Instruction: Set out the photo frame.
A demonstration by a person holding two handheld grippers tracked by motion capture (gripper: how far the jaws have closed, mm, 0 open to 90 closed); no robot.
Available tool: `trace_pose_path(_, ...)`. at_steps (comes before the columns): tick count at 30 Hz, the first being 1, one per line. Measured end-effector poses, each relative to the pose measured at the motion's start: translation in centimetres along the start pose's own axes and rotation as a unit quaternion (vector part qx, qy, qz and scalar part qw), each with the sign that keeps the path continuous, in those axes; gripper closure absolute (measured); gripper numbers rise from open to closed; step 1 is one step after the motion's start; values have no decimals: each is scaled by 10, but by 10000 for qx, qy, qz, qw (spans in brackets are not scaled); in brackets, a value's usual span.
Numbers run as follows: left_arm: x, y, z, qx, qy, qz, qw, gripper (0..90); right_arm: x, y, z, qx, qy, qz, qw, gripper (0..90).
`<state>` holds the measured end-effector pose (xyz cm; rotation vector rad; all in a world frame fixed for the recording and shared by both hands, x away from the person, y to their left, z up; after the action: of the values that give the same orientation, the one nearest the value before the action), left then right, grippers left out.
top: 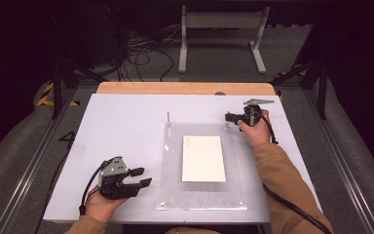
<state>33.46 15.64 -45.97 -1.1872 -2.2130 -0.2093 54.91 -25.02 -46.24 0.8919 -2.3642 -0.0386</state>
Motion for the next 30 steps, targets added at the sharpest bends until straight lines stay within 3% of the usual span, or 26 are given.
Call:
trace_pose_path(2,0,1,2,-7,50,-72,10000,480,0,-1,0,-33,2,-27,10000,858)
trace_pose_path(6,0,1,7,-325,187,-252,9990,456,-1,-2,-1,-143,32,-66,9999,857)
trace_pose_path(15,-10,1,11,-832,250,-391,9954,258,-3,-7,-4,-373,137,-215,9990,855)
trace_pose_path(16,-14,-3,9,-1098,210,-419,9928,238,-3,-7,-4,-405,133,-219,9989,855)
trace_pose_path(19,-16,-6,8,-1274,170,-435,9907,215,-3,-7,-4,-410,140,-209,9988,855)
trace_pose_path(21,-18,-12,3,-1511,109,-498,9872,218,-4,-8,-4,-449,130,-230,9986,854)
trace_pose_path(24,-21,-17,-4,-1670,-41,-529,9845,215,-4,-7,-5,-454,149,-218,9986,852)
trace_pose_path(26,-26,-19,-6,-1865,3,-578,9808,210,-3,-7,-5,-458,157,-221,9986,851)
trace_pose_path(28,-31,-21,-7,-1958,-48,-411,9798,200,-4,-7,-4,-482,142,-236,9985,851)
trace_pose_path(30,-36,-23,-6,-2160,-145,-349,9757,194,-4,-8,-4,-508,137,-249,9983,849)
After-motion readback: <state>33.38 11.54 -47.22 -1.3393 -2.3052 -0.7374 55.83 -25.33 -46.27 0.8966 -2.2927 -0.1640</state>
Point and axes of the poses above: each handheld gripper's, and its own axes: x roughly backward along the jaws, z roughly out of its underside, y roughly to its left, the point moved 4 cm from there along -x, roughly forward along the jaws
